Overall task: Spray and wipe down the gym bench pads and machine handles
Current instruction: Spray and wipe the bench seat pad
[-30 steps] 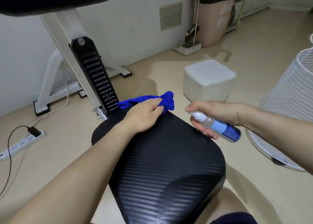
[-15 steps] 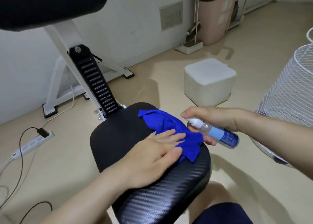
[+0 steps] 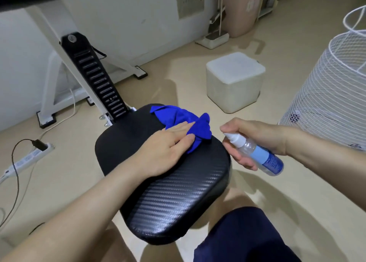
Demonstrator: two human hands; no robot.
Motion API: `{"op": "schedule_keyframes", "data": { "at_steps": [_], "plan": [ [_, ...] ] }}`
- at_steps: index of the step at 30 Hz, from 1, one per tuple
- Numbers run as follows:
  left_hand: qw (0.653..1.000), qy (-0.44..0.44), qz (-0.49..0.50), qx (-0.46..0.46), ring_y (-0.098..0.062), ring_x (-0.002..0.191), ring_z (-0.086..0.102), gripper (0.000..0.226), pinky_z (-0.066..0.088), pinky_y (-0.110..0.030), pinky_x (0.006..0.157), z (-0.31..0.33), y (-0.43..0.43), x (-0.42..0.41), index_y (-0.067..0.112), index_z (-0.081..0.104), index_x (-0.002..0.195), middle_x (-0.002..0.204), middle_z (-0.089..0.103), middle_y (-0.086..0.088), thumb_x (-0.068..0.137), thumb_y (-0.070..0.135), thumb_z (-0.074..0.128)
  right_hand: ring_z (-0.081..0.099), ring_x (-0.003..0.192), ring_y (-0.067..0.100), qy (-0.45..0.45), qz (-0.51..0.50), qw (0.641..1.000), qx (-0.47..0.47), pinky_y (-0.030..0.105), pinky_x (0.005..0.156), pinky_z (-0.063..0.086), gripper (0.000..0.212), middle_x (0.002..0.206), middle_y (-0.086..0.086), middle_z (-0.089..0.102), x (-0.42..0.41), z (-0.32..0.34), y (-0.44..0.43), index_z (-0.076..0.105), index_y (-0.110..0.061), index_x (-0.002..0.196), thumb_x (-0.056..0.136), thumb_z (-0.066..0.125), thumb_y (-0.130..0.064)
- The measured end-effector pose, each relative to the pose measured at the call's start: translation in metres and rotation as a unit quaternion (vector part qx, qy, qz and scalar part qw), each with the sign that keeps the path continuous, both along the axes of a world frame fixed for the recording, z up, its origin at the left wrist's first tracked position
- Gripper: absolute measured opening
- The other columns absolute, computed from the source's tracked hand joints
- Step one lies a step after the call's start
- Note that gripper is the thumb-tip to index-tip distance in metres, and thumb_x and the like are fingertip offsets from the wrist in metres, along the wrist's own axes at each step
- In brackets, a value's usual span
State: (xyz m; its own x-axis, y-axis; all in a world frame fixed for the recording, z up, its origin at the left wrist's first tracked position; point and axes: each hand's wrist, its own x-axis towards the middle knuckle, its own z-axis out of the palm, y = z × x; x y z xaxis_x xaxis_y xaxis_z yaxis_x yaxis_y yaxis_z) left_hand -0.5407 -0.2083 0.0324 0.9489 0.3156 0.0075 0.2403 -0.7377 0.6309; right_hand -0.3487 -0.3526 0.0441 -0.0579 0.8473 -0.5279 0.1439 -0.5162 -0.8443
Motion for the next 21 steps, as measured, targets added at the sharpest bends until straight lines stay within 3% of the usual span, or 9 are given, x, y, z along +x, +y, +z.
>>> {"op": "schedule_keyframes", "data": {
  "at_steps": [5, 7, 8, 9, 13, 15, 17, 19, 21],
  "plan": [
    [0.998, -0.003, 0.065, -0.018, 0.010, 0.118, 0.046, 0.032, 0.026, 0.003, 0.092, 0.009, -0.007, 0.007, 0.024, 0.068, 0.114, 0.110, 0.051, 0.030, 0.103, 0.030, 0.038, 0.045, 0.043, 0.025, -0.058, -0.006, 0.998, 0.029, 0.036, 0.060, 0.042, 0.053, 0.043, 0.015, 0.049, -0.015, -0.007, -0.025, 0.050, -0.002, 0.059, 0.083, 0.037, -0.047],
    [0.994, -0.010, 0.090, -0.060, 0.020, 0.109, 0.048, 0.038, 0.035, -0.004, 0.086, 0.012, -0.010, 0.003, 0.027, 0.071, 0.078, 0.108, 0.056, 0.037, 0.102, 0.029, 0.041, 0.044, 0.044, 0.024, -0.060, -0.014, 0.998, 0.034, 0.037, 0.061, 0.040, 0.049, 0.043, 0.013, 0.050, -0.020, -0.010, -0.030, 0.051, -0.004, 0.058, 0.082, 0.039, -0.046],
    [0.990, -0.006, 0.105, -0.092, 0.007, 0.097, 0.019, 0.046, 0.041, -0.015, 0.075, 0.012, -0.009, -0.001, 0.021, 0.060, 0.059, 0.089, 0.026, 0.024, 0.101, 0.028, 0.043, 0.044, 0.044, 0.024, -0.054, -0.014, 0.998, 0.033, 0.035, 0.059, 0.040, 0.050, 0.043, 0.013, 0.049, -0.022, -0.011, -0.033, 0.051, -0.004, 0.059, 0.081, 0.040, -0.047],
    [0.985, 0.004, 0.117, -0.126, 0.004, 0.055, 0.032, 0.049, 0.038, -0.023, 0.063, 0.013, -0.008, -0.007, 0.015, 0.046, 0.053, 0.055, 0.035, 0.019, 0.100, 0.030, 0.045, 0.044, 0.043, 0.023, -0.045, -0.014, 0.998, 0.031, 0.031, 0.057, 0.041, 0.052, 0.043, 0.012, 0.050, -0.023, -0.012, -0.035, 0.051, -0.003, 0.059, 0.079, 0.042, -0.050],
    [0.969, 0.037, 0.146, -0.195, -0.009, 0.052, 0.039, 0.047, 0.031, -0.028, 0.058, 0.023, 0.000, -0.012, 0.010, 0.047, 0.059, 0.057, 0.042, 0.005, 0.094, 0.042, 0.050, 0.045, 0.039, 0.023, -0.007, -0.038, 0.998, 0.045, 0.022, 0.052, 0.044, 0.065, 0.043, 0.013, 0.049, -0.027, -0.016, -0.041, 0.053, 0.002, 0.060, 0.078, 0.046, -0.060],
    [0.980, 0.061, 0.093, -0.162, 0.002, 0.074, 0.058, 0.036, 0.043, -0.026, 0.076, 0.024, -0.007, 0.002, 0.032, 0.067, 0.068, 0.077, 0.062, 0.020, 0.095, 0.045, 0.049, 0.044, 0.040, 0.023, 0.004, -0.054, 0.997, 0.056, 0.022, 0.050, 0.044, 0.064, 0.043, 0.015, 0.048, -0.028, -0.017, -0.041, 0.052, 0.003, 0.059, 0.078, 0.047, -0.059],
    [0.996, 0.084, -0.004, -0.008, 0.002, 0.132, 0.040, 0.034, 0.025, -0.032, 0.114, 0.016, -0.023, 0.016, 0.042, 0.066, 0.115, 0.136, 0.052, 0.023, 0.095, 0.053, 0.041, 0.044, 0.040, 0.024, 0.018, -0.081, 0.994, 0.067, 0.026, 0.050, 0.042, 0.060, 0.042, 0.016, 0.049, -0.028, -0.016, -0.041, 0.052, 0.000, 0.056, 0.076, 0.049, -0.057],
    [0.986, 0.049, -0.064, 0.147, -0.009, 0.145, 0.023, 0.051, 0.015, -0.039, 0.119, 0.005, -0.039, 0.014, 0.038, 0.054, 0.134, 0.152, 0.037, 0.016, 0.093, 0.057, 0.032, 0.044, 0.039, 0.024, 0.047, -0.121, 0.988, 0.086, 0.030, 0.050, 0.039, 0.059, 0.042, 0.016, 0.048, -0.022, -0.012, -0.041, 0.053, -0.003, 0.053, 0.072, 0.051, -0.059],
    [0.979, 0.014, -0.105, 0.174, -0.012, 0.145, 0.024, 0.050, 0.021, -0.044, 0.117, 0.004, -0.050, 0.000, 0.036, 0.054, 0.134, 0.152, 0.037, 0.013, 0.094, 0.054, 0.032, 0.043, 0.038, 0.024, 0.077, -0.161, 0.977, 0.116, 0.027, 0.047, 0.040, 0.058, 0.041, 0.017, 0.046, -0.015, -0.006, -0.041, 0.053, -0.003, 0.052, 0.069, 0.051, -0.059]
  ]
}}
